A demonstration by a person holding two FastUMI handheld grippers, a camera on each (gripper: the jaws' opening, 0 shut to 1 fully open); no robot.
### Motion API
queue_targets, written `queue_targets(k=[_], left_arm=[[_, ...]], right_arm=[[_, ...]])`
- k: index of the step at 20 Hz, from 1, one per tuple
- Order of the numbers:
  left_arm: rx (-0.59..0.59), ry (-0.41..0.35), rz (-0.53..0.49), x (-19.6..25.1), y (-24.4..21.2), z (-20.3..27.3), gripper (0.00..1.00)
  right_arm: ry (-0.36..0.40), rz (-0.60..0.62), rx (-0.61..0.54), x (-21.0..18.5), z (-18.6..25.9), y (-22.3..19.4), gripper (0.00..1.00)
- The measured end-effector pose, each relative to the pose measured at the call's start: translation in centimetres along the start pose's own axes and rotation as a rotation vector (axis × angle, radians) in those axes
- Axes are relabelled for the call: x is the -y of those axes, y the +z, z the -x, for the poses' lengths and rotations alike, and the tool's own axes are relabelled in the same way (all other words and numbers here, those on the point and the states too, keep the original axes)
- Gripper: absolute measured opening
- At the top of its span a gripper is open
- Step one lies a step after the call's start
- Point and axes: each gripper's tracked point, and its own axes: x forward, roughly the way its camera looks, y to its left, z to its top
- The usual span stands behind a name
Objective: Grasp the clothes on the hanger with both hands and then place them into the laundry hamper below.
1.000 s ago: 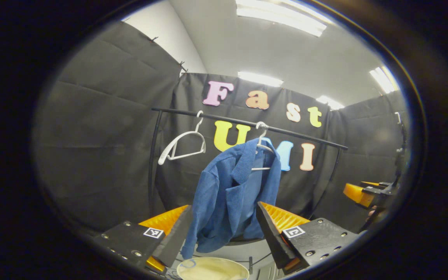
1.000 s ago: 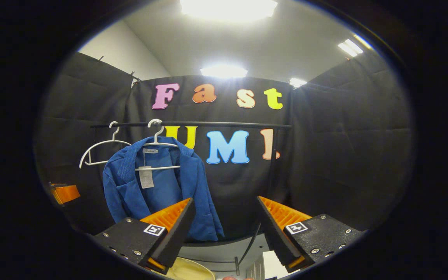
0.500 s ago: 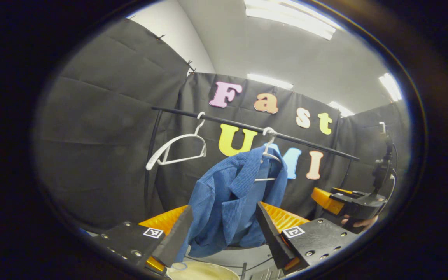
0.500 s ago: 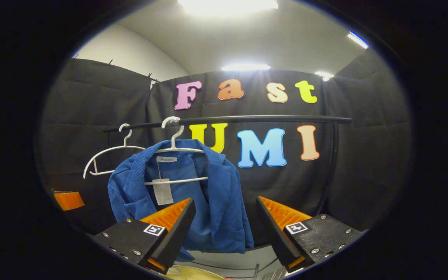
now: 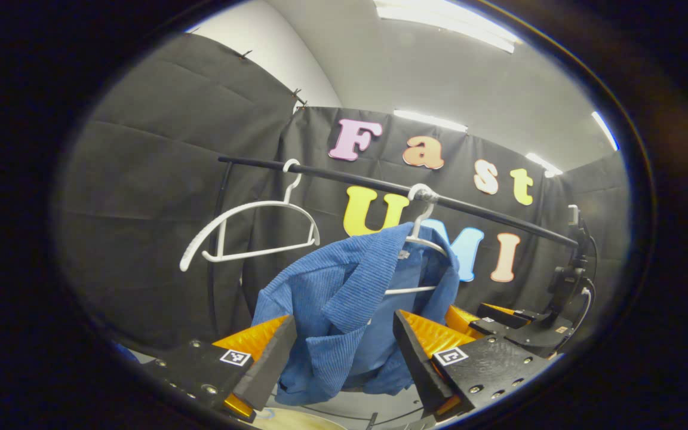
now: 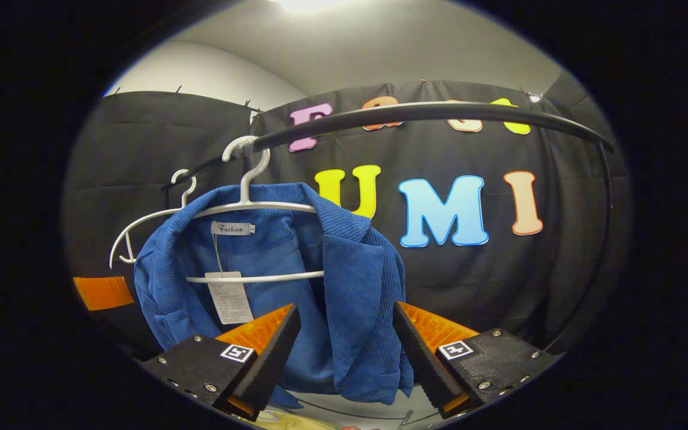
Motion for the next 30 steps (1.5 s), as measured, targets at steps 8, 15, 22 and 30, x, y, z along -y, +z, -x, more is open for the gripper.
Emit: queue_targets(k=[8, 15, 22, 30], left_arm=[[-0.032, 0.181, -0.078, 0.3, -2.4, -5.6, 0.93], [-0.010, 0.300, -0.116, -0.8, -2.9, -6.7, 0.93], [0.026, 0.271, -0.135, 0.6, -2.5, -7.3, 0.61], [0.009, 0.219, -0.089, 0.9, -3.8, -6.7, 0.25]], right_arm=[[0.079, -0.006, -0.041, 0.7, -5.8, -1.8, 0.96], [0.105, 0.018, -0.016, 1.1, -8.1, -1.8, 0.96], [0.142, 0.065, 0.002, 0.8, -7.7, -1.7, 0.48], [0.248, -0.002, -0.021, 0.0, -7.1, -1.8, 0.00]])
